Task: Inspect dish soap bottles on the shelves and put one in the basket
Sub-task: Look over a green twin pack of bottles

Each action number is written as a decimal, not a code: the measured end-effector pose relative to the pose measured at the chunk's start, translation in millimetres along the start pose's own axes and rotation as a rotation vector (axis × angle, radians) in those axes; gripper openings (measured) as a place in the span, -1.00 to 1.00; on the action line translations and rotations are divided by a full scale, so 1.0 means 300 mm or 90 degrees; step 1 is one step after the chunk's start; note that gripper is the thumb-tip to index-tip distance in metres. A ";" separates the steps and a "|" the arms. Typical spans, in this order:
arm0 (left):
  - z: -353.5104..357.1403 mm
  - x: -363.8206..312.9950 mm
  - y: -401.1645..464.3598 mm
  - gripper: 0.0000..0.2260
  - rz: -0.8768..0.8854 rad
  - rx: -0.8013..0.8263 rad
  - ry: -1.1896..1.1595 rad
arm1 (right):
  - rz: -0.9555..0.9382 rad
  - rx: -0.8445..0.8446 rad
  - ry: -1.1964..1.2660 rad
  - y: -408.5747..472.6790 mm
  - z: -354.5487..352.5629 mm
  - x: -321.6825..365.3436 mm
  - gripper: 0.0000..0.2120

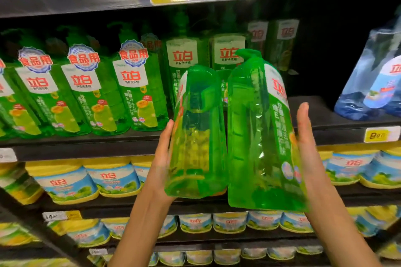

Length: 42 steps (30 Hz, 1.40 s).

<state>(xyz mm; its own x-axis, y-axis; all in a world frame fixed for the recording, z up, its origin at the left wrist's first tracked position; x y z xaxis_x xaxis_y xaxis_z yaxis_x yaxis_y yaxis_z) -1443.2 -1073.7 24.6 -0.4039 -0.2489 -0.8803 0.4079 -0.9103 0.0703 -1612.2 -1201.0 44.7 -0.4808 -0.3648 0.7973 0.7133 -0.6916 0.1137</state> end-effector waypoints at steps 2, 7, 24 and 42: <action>0.001 -0.028 0.017 -0.78 -0.016 0.023 -0.022 | 0.000 0.037 0.018 -0.001 -0.024 -0.008 -0.48; -0.025 -0.068 0.016 -0.41 -0.018 0.008 0.125 | -0.007 0.076 -0.075 -0.007 -0.051 0.008 -0.39; 0.007 -0.087 0.111 -0.52 0.275 -0.115 0.308 | -0.493 -0.128 -0.672 0.060 -0.018 0.129 -0.21; 0.004 -0.186 -0.029 -0.30 0.435 -0.213 0.571 | -0.640 -0.217 -0.699 0.008 -0.036 0.144 -0.10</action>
<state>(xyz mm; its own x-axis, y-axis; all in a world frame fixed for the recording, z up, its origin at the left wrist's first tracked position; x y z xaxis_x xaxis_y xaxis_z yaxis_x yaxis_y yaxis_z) -1425.3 -1052.3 73.5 0.6479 -0.2088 -0.7326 0.5652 -0.5130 0.6460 -1636.7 -1225.2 72.9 0.0340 0.8512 0.5238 0.1108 -0.5241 0.8444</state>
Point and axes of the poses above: each hand's wrist, its own y-axis towards the middle knuckle, its own z-axis out of the palm, x = y × z, the point moved 4 cm from there along y, towards the middle knuckle, and after that the axes turned 11 degrees about x, right-handed, at the moved point
